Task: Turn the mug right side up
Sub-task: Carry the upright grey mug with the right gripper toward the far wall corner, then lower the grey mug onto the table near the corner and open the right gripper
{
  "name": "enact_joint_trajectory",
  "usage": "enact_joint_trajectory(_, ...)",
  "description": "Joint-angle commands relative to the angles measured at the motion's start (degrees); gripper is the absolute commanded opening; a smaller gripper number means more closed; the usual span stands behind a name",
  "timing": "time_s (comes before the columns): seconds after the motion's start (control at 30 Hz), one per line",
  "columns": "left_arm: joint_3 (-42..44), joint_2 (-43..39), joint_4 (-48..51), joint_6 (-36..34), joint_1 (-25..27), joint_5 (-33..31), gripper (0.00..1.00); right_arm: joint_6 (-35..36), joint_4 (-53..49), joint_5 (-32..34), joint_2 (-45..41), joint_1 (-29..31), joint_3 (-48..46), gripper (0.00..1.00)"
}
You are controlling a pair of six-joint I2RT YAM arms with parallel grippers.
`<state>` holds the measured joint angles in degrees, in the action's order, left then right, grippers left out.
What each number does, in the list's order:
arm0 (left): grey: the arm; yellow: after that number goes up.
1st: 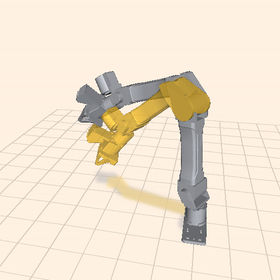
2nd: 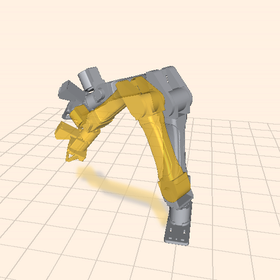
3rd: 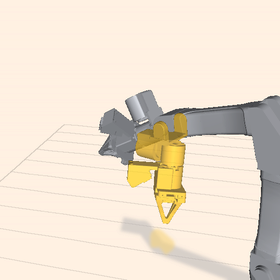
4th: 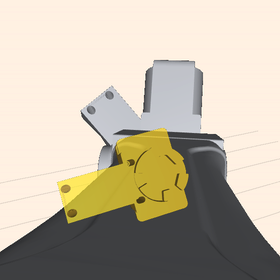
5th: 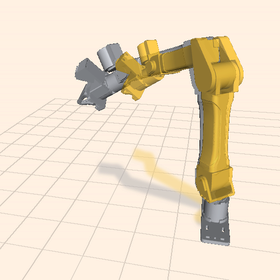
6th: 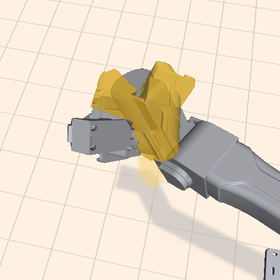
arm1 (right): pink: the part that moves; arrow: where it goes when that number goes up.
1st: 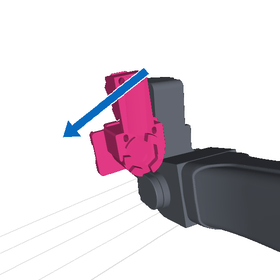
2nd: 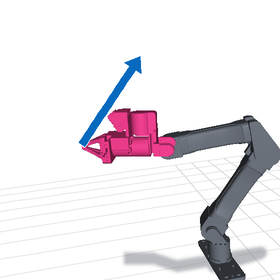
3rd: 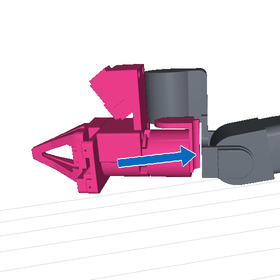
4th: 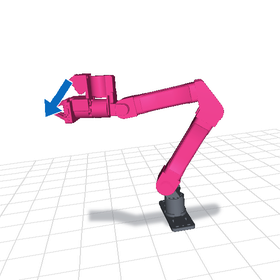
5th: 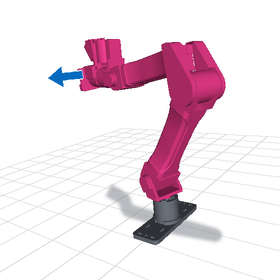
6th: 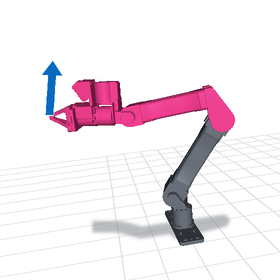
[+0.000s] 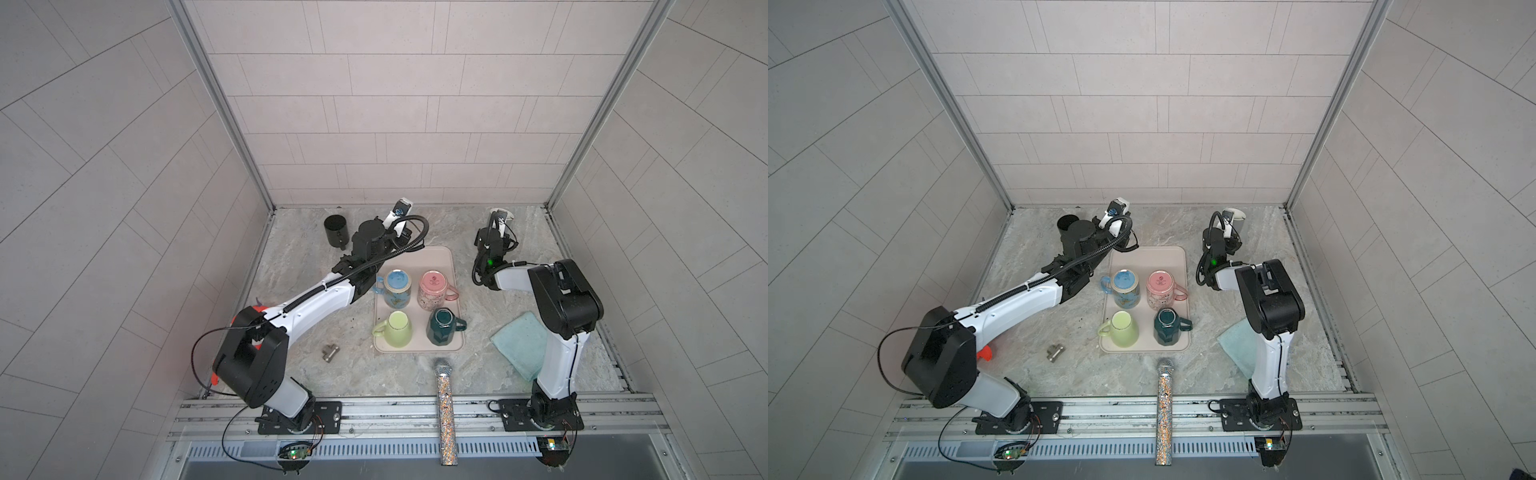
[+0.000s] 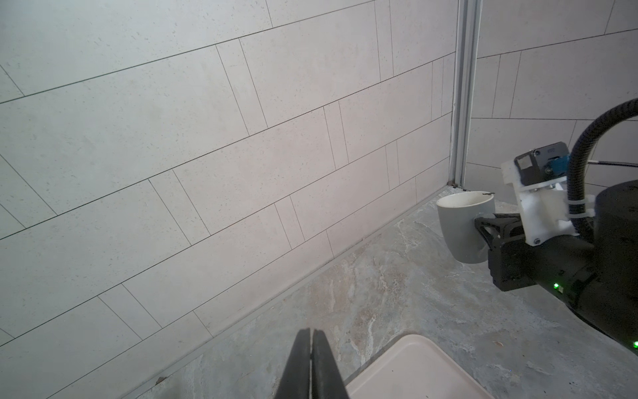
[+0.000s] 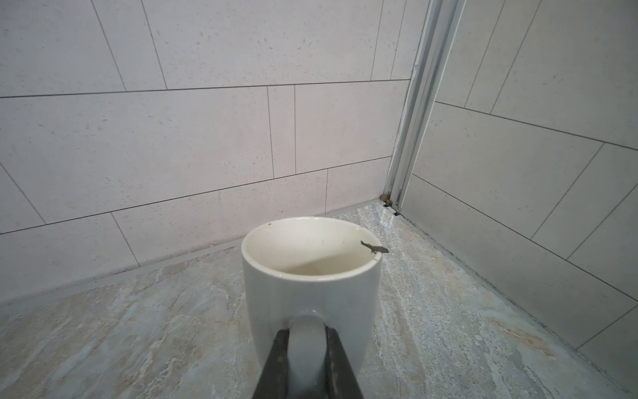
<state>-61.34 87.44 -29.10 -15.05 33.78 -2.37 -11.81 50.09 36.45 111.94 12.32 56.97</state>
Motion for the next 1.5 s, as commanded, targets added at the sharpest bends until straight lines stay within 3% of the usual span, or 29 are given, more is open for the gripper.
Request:
enact_joint_trajectory(0.0,0.8,-0.1,-3.0,0.6,-0.3,-0.8,0.07,0.4,8.0,4.9,1.2,-0.3,0.3,0.0)
enact_joint_trajectory(0.7,1.4,0.5,-4.1,0.7,-0.3,-2.3,0.07,-0.9,9.4,7.7,8.3,-0.3,2.5,0.0)
enact_joint_trajectory(1.47,2.7,-0.5,-5.3,0.5,-0.7,-2.5,0.07,0.1,9.7,7.3,8.6,1.8,2.5,0.0)
